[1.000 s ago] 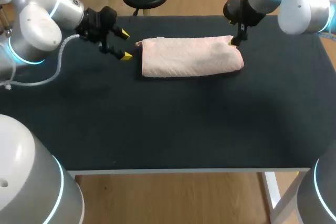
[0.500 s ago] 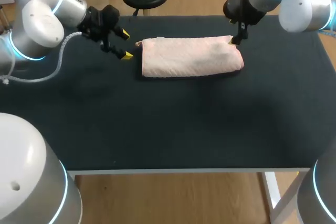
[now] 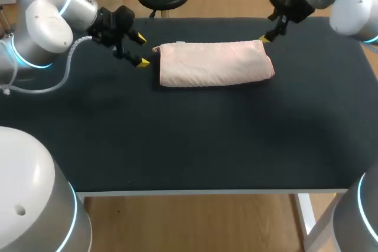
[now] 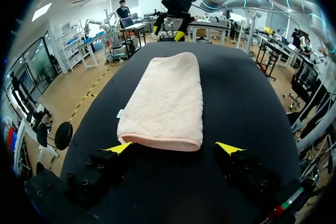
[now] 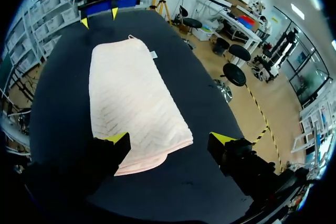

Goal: Fold the towel

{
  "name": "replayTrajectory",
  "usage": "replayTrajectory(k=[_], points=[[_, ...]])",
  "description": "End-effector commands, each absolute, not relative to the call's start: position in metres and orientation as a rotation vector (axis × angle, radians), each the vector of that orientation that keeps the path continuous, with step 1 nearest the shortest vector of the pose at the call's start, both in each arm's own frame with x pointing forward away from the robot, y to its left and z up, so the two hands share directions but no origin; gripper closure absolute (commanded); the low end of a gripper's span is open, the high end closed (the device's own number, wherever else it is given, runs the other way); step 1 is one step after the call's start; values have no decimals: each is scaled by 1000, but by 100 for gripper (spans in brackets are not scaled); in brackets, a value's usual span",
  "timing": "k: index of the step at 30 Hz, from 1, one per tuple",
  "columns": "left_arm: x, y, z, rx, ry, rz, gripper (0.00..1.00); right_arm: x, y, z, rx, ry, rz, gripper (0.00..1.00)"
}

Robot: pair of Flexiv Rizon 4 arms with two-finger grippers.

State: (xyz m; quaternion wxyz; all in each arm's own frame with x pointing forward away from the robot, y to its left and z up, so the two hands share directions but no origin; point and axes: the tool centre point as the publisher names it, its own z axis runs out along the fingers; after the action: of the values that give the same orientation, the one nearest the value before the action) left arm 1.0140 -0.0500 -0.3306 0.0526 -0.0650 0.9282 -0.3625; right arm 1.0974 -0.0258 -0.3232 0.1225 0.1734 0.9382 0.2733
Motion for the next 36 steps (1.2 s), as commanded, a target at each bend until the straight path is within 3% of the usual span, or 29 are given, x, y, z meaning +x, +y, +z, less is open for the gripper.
replayTrajectory(k=[1, 14, 36], points=[[1014, -50, -331, -196, 2822, -1104, 0, 1079, -37, -323, 921, 2589, 1261, 0], [1014, -50, -331, -196, 2822, -1104, 0, 1068, -55, -338, 1589, 2443, 1464, 0], [1014, -50, -331, -196, 2822, -1104, 0, 1082, -39, -392, 1936, 2584, 1443, 0]])
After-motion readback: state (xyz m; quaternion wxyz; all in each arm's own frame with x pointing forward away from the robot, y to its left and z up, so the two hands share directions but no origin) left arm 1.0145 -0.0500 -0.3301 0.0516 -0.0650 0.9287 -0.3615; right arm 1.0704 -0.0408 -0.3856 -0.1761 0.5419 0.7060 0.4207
